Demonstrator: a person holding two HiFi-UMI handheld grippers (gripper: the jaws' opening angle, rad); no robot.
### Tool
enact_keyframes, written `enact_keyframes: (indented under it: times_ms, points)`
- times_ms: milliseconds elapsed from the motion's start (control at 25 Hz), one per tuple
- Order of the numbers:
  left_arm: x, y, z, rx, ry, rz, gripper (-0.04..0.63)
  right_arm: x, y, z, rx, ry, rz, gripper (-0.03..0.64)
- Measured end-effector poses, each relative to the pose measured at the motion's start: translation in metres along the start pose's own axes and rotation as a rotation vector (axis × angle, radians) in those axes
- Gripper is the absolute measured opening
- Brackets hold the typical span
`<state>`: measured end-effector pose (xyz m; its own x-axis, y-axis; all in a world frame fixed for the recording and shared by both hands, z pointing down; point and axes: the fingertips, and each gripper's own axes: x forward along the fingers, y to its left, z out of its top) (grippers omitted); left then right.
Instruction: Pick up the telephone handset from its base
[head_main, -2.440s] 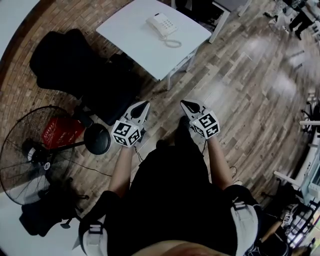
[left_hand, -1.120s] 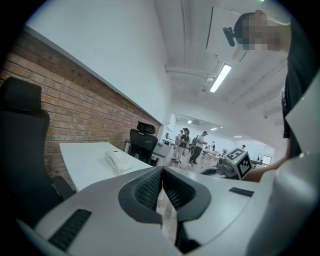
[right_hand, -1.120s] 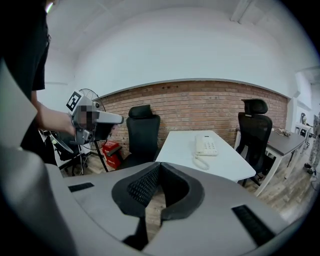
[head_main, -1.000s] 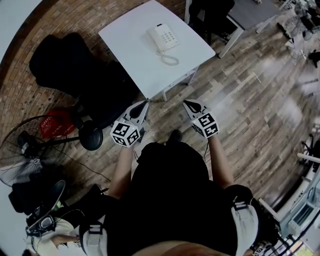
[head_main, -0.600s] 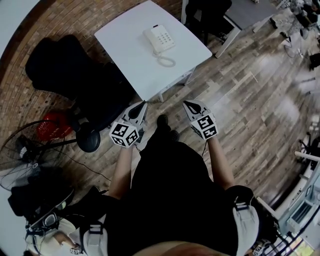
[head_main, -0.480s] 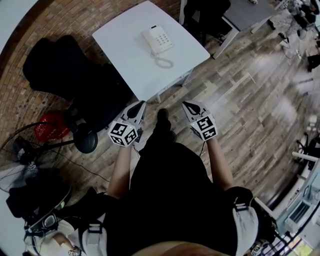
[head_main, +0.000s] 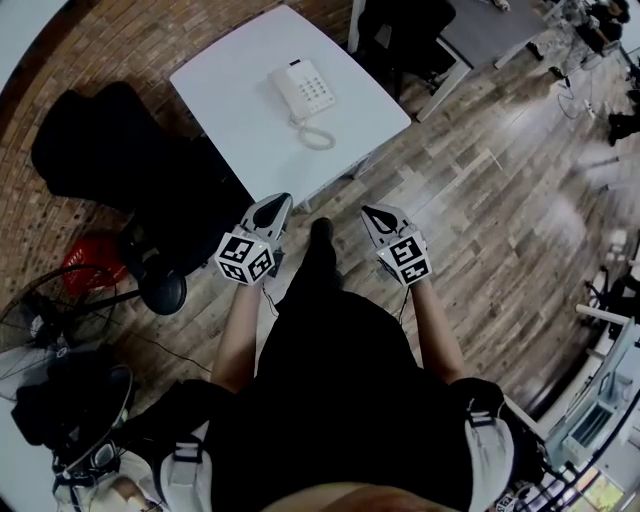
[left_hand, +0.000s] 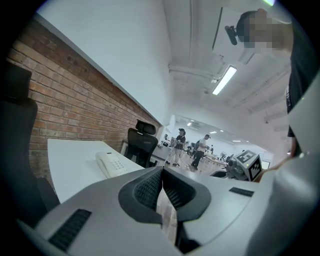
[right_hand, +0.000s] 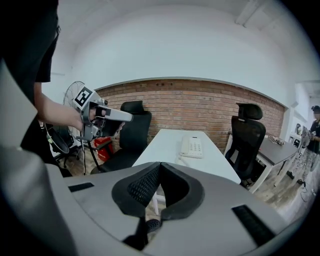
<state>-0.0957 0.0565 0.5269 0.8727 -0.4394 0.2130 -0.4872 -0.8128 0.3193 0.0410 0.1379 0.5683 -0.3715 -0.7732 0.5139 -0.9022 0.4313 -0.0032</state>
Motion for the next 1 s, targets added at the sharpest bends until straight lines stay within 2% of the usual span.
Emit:
enact_keyframes:
  times_ms: [560, 1000]
  points:
    - [0.071, 0.026, 0.021, 0.030, 0.067, -0.051, 0.020, 0.028, -0.052, 0.021, 0.036, -0.021, -0.030, -0.003]
    - [0.134, 0.052, 0.032, 0.046, 0.106, -0.106, 0.020, 0.053, -0.105, 0.041, 0.060, -0.027, -0.085, -0.003]
